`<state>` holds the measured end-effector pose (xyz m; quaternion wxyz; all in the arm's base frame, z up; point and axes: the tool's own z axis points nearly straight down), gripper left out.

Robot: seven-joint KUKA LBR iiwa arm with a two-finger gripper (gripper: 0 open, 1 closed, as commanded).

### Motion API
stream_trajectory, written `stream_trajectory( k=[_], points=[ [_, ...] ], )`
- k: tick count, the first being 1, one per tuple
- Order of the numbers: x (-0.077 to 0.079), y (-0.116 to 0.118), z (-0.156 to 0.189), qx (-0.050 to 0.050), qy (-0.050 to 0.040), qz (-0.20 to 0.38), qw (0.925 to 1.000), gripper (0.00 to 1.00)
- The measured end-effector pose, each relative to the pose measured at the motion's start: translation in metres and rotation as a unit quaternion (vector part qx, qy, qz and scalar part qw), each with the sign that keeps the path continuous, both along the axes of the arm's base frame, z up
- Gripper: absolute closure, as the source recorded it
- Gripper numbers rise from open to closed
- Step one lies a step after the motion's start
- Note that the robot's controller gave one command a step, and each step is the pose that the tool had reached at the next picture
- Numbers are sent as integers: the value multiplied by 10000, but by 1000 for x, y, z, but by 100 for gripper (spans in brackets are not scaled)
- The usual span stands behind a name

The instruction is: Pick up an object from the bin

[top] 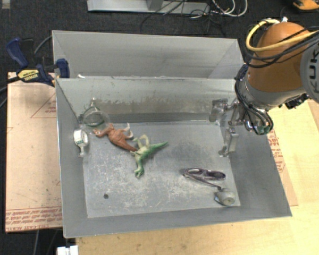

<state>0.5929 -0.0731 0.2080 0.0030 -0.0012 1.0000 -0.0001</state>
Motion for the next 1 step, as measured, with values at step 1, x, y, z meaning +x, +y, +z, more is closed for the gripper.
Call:
stream_trajectory(
  k=[1],
  points=[
    [-49, -55, 4, -14, -10, 343, 9994, 0]
  ],
)
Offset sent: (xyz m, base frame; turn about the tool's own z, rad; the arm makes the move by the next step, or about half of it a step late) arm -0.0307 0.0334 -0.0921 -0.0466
